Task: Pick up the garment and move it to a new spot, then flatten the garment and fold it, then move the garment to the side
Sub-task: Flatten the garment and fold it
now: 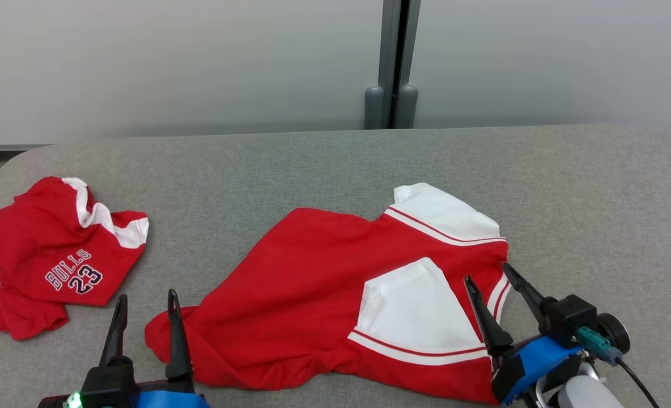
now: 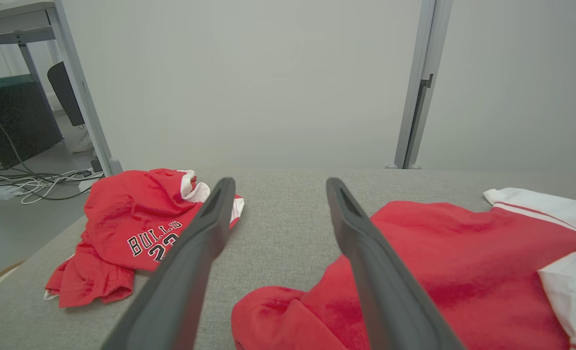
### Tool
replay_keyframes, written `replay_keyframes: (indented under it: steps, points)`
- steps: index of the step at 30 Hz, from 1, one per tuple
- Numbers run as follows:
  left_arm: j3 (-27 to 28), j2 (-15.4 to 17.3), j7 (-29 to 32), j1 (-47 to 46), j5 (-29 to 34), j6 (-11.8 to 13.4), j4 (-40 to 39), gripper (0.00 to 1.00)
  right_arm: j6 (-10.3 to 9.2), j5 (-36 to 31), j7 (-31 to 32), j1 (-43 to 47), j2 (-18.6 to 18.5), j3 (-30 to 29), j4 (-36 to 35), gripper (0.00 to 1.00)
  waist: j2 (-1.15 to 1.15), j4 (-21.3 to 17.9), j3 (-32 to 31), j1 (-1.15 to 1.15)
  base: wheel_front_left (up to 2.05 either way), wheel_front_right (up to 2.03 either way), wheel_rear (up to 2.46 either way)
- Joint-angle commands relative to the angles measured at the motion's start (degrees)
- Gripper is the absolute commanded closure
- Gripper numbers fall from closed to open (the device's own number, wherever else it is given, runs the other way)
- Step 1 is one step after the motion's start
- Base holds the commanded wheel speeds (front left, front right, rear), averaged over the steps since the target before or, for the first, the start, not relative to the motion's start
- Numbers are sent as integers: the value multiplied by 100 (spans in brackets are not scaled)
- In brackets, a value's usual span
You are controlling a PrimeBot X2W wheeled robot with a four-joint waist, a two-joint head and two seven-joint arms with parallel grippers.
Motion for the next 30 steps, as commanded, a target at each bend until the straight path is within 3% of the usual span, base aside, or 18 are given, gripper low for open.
replay_keyframes:
  steps: [1, 12, 30]
  points:
    - [-52, -6, -2, -117, -21, 30, -15, 0, 1, 71, -4, -264, -104, 167, 236, 0, -1, 77, 81, 0, 0, 0, 0]
    - [-339, -6, -2, -336, -115, 128, 44, 0, 1, 718, 64, -1261, -402, 1247, 1902, 0, -1, 433, 425, 0, 0, 0, 0]
    - [-569, -7, -2, -605, -245, 179, 121, 0, 2, 2077, 215, -2193, -449, 2649, 2897, 0, -1, 616, 712, 0, 0, 0, 0]
